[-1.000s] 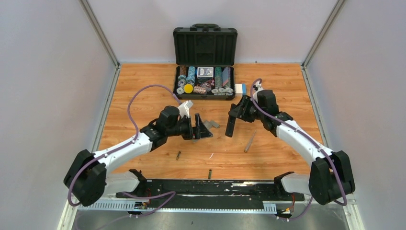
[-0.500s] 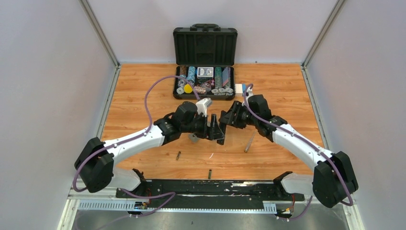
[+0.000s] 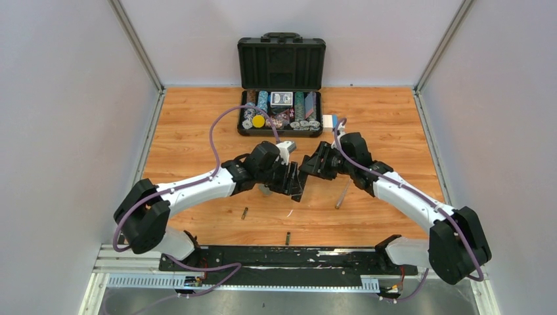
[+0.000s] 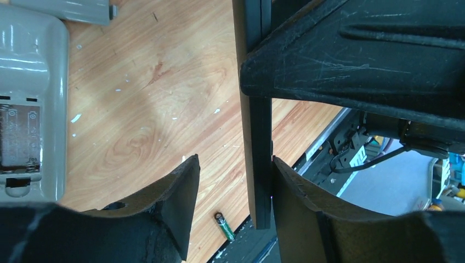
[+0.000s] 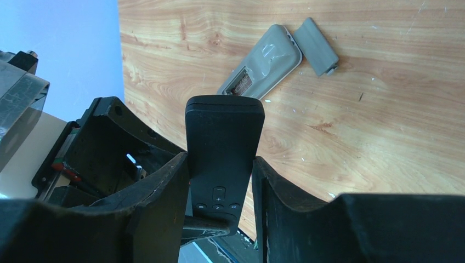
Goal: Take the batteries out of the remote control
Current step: Adjust the remote control.
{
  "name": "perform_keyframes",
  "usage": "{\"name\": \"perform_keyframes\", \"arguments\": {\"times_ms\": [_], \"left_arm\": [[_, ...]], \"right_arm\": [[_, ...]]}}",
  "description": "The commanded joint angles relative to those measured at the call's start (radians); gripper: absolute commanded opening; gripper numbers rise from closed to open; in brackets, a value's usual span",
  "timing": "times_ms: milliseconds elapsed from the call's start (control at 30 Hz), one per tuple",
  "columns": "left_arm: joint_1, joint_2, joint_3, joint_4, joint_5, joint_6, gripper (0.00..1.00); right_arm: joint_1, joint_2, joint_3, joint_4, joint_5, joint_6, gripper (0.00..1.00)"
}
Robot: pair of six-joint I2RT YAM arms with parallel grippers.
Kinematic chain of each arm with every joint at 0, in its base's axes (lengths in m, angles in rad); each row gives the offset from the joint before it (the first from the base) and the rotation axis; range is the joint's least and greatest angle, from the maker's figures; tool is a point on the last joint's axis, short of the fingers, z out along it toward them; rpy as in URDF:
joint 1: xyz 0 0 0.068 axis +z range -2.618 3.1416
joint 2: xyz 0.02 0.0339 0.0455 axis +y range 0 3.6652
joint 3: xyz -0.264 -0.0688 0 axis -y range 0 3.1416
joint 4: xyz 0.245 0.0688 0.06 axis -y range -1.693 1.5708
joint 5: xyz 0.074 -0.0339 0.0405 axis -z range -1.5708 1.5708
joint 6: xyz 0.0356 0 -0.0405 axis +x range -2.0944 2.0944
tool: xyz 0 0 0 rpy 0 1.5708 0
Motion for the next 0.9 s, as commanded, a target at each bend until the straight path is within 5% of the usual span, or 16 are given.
{"name": "perform_keyframes", "arguments": {"times_ms": [0,300,467,667,867], "left_arm": [[-0.009,0.01,0.029,0.045,0.023,0.004,0.56],[-0.012,-0.003,0.006,0.045,0.065,0.05,0.3],[-0.015,-0.007,0.005,-0.001,0.045,0.098,0.05],[-0.041,-0.025,0.033,-0.133,-0.113,0.205,0.0],[-0.092,-0.071,0.05,-0.214,-0.335,0.302,0.0]], "right_arm": [[0.006,0.005,-0.002,0.068,-0.04,0.028,0.22],[0.006,0.02,-0.005,0.071,-0.047,0.028,0.25],[0.007,0.019,-0.022,0.077,-0.038,0.035,0.41],[0.002,0.008,-0.012,0.054,-0.035,0.034,0.63],[-0.016,0.018,0.015,0.014,-0.062,0.08,0.66]]}}
